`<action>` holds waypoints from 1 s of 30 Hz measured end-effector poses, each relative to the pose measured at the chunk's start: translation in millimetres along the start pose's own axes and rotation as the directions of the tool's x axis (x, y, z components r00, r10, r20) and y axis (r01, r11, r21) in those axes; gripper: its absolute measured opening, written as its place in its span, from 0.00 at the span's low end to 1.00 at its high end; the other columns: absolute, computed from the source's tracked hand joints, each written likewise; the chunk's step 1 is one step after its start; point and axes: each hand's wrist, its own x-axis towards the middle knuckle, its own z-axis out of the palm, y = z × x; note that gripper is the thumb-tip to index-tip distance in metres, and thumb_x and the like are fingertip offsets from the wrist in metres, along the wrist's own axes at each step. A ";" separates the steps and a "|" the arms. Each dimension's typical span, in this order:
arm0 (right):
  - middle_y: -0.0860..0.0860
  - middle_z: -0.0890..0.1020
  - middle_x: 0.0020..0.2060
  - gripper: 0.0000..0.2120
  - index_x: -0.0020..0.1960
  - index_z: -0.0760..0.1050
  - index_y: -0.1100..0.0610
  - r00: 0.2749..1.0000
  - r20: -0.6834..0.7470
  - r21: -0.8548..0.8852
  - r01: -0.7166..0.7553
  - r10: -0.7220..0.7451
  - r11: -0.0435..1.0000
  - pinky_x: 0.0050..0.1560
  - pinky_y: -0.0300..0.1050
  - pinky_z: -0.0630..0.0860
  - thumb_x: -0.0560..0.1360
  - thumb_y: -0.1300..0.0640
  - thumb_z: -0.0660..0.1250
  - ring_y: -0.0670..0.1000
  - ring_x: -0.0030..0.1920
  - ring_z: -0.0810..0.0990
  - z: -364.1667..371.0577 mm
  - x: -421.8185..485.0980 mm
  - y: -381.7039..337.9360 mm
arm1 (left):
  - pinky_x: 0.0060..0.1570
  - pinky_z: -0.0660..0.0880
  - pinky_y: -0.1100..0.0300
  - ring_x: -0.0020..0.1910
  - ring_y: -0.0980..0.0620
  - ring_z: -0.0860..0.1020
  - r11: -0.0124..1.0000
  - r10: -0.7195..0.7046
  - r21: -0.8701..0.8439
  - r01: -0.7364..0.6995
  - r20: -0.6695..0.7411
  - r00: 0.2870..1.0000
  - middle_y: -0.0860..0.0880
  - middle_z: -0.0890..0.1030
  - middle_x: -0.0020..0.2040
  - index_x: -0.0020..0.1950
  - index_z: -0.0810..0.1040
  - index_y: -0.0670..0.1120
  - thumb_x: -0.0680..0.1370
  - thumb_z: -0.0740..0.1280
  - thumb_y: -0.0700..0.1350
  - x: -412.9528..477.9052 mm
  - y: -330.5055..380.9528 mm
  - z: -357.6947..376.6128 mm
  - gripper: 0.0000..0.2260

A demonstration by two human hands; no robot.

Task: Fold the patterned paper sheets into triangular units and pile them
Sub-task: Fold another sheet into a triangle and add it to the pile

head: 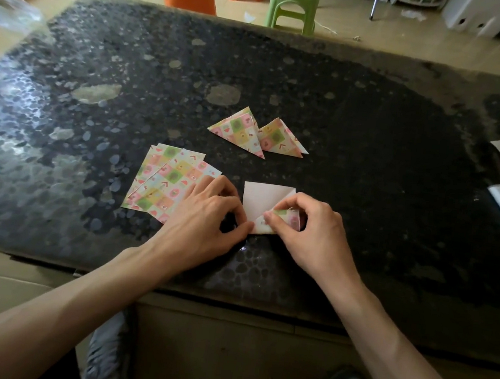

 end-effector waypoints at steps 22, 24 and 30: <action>0.40 0.82 0.47 0.05 0.51 0.81 0.46 1.000 -0.010 -0.014 -0.001 0.001 1.000 0.42 0.31 0.70 0.77 0.49 0.74 0.42 0.46 0.79 1.0 -1.7 -1.5 | 0.59 0.68 0.59 0.60 0.56 0.68 0.996 -0.066 -0.056 0.071 0.087 0.994 0.58 0.71 0.56 0.47 0.80 0.59 0.73 0.71 0.62 4.2 6.3 -9.8 0.08; 0.40 0.82 0.47 0.05 0.51 0.81 0.46 1.000 -0.015 -0.015 -0.004 0.004 1.000 0.44 0.33 0.71 0.77 0.49 0.74 0.42 0.46 0.79 1.7 -1.2 -1.8 | 0.59 0.67 0.59 0.60 0.56 0.68 0.996 -0.064 -0.060 0.070 0.086 0.994 0.58 0.72 0.56 0.47 0.80 0.60 0.73 0.71 0.62 4.4 6.1 -10.0 0.09; 0.40 0.81 0.46 0.04 0.51 0.80 0.46 1.000 0.000 -0.021 -0.012 0.012 1.000 0.41 0.30 0.69 0.78 0.49 0.74 0.41 0.46 0.79 1.6 -0.4 -1.5 | 0.60 0.66 0.56 0.60 0.55 0.67 0.992 -0.088 -0.080 0.099 0.128 0.988 0.57 0.71 0.56 0.52 0.80 0.65 0.75 0.71 0.62 5.5 9.3 -12.0 0.07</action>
